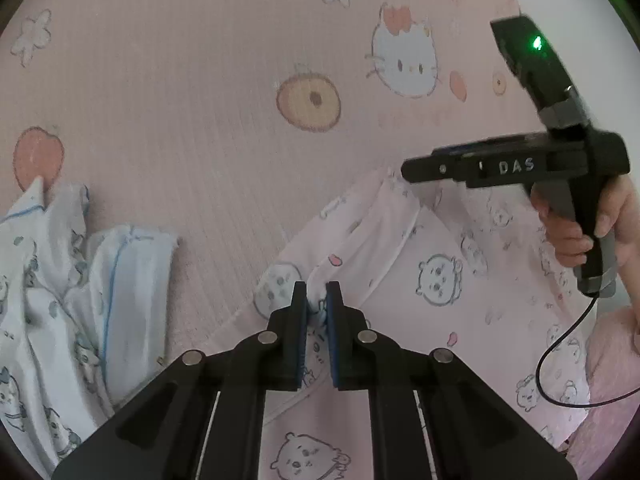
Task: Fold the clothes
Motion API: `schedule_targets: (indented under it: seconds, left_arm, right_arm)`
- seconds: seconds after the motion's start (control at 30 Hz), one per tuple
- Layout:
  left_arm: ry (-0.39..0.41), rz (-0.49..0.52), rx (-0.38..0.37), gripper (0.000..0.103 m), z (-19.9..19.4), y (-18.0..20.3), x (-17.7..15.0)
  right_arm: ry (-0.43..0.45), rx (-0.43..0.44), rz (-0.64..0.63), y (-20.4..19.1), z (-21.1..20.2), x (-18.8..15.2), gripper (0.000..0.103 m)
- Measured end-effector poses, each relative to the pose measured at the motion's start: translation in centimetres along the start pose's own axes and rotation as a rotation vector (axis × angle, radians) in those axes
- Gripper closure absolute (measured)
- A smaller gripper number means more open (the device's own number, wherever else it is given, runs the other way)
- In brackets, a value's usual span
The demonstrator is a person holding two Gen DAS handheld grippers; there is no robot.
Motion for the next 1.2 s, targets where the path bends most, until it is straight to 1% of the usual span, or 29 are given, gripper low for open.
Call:
schedule_targets:
  seconds: [0.1,0.2,0.27,0.33,0.37,0.4,0.43,0.47,0.5,0.53,0.57,0.6,0.67,0.77,0.83,0.9,0.93,0.97,1.0,1.03,1.07,1.1,1.13,1.17,1.2]
  left_arm:
    - [0.050,-0.033,0.025,0.095,-0.8,-0.6,0.4]
    - [0.091,-0.072,0.043,0.096,-1.2,-1.3,0.7]
    - [0.078,-0.094,0.063,0.096,-0.6,-1.8,0.5]
    - [0.039,-0.111,0.092,0.095,0.6,-2.1,0.3]
    - [0.005,-0.125,0.095,0.094,1.5,-2.3,0.1]
    - [-0.006,-0.134,0.091,0.092,1.9,-2.3,0.0]
    - [-0.018,-0.143,0.087,0.089,2.3,-2.4,0.0]
    - [-0.030,-0.156,0.079,0.080,2.4,-2.6,0.0]
    - [-0.036,-0.184,0.058,0.075,1.9,-3.1,0.1]
    - [-0.023,-0.220,0.042,0.069,0.9,-3.8,0.0]
    - [0.001,-0.252,0.041,0.065,-0.3,-4.7,-0.2]
    - [0.009,-0.280,0.040,0.064,-1.3,-5.6,-0.6]
    - [-0.054,-0.315,0.037,0.064,-2.2,-6.6,-2.5]
    - [-0.149,-0.367,0.032,0.064,-3.5,-8.1,-5.3]
    - [-0.209,-0.398,0.027,0.064,-4.3,-9.0,-7.1]
    - [-0.237,-0.406,0.018,0.064,-3.9,-8.8,-8.1]
    - [-0.234,-0.408,0.012,0.064,-3.8,-8.7,-8.2]
    - [-0.230,-0.407,0.017,0.064,-3.7,-8.6,-8.2]
    - [-0.224,-0.394,0.047,0.064,-3.8,-8.5,-8.0]
    - [-0.218,-0.381,0.077,0.064,-4.0,-8.4,-7.8]
    - [-0.212,-0.368,0.107,0.070,-4.2,-8.4,-7.6]
    - [-0.206,-0.355,0.136,0.080,-4.3,-8.3,-7.4]
    - [-0.200,-0.342,0.166,0.097,-4.5,-8.2,-7.2]
    - [-0.194,-0.329,0.196,0.097,-4.7,-8.1,-7.0]
    - [-0.188,-0.316,0.226,0.097,-4.9,-8.0,-6.7]
  right_arm:
    - [0.003,0.020,-0.004,-0.1,-0.5,0.2,0.039]
    - [0.003,0.106,-0.062,-1.9,-1.1,-0.2,0.039]
    - [-0.020,0.166,-0.150,-3.6,-1.3,-1.0,0.039]
    - [-0.054,0.174,-0.227,-4.9,-0.7,-2.1,0.039]
    - [-0.070,0.155,-0.253,-5.2,0.0,-2.6,0.039]
    - [-0.085,0.126,-0.273,-5.3,0.9,-3.0,0.039]
    - [-0.067,0.099,-0.281,-5.2,1.3,-3.1,0.039]
    - [-0.035,0.072,-0.284,-5.0,1.5,-3.0,0.039]
    - [-0.003,0.045,-0.287,-4.8,1.7,-2.9,0.042]
    - [0.029,0.018,-0.290,-4.6,1.9,-2.8,0.046]
    - [0.059,-0.015,-0.279,-4.2,1.9,-2.5,0.047]
    - [0.077,-0.032,-0.250,-3.6,1.8,-2.2,0.047]
    - [0.099,-0.049,-0.182,-2.2,1.6,-1.4,0.047]
    - [0.069,-0.001,-0.141,-1.8,1.0,-1.1,0.046]
    - [0.041,0.019,-0.160,-2.2,0.9,-1.2,0.046]
    - [0.019,-0.006,-0.184,-2.5,1.2,-1.5,0.044]
    - [0.017,-0.036,-0.183,-2.4,1.5,-1.5,0.039]
    - [0.017,-0.049,-0.173,-2.2,1.6,-1.5,0.036]
    - [0.018,-0.053,-0.159,-1.9,1.7,-1.5,0.035]
    - [0.018,-0.050,-0.151,-1.8,1.7,-1.5,0.035]
    - [0.016,-0.037,-0.156,-1.8,1.6,-1.5,0.034]
    - [0.012,-0.019,-0.165,-2.0,1.6,-1.6,0.036]
    - [0.015,-0.003,-0.183,-2.2,1.6,-1.8,0.046]
    - [0.022,0.012,-0.207,-2.5,1.5,-1.9,0.052]
    - [0.026,0.024,-0.225,-2.9,1.5,-2.0,0.069]
Point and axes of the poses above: each gripper's, at about its wrist camera, not at the fingertips, and z roughly the way its jaws point, y to its right, x to its top, the point moved 3 cm from there along z, roughly the way its jaws point, and after that the axes turned 11 degrees about z, right-handed, at the moved point
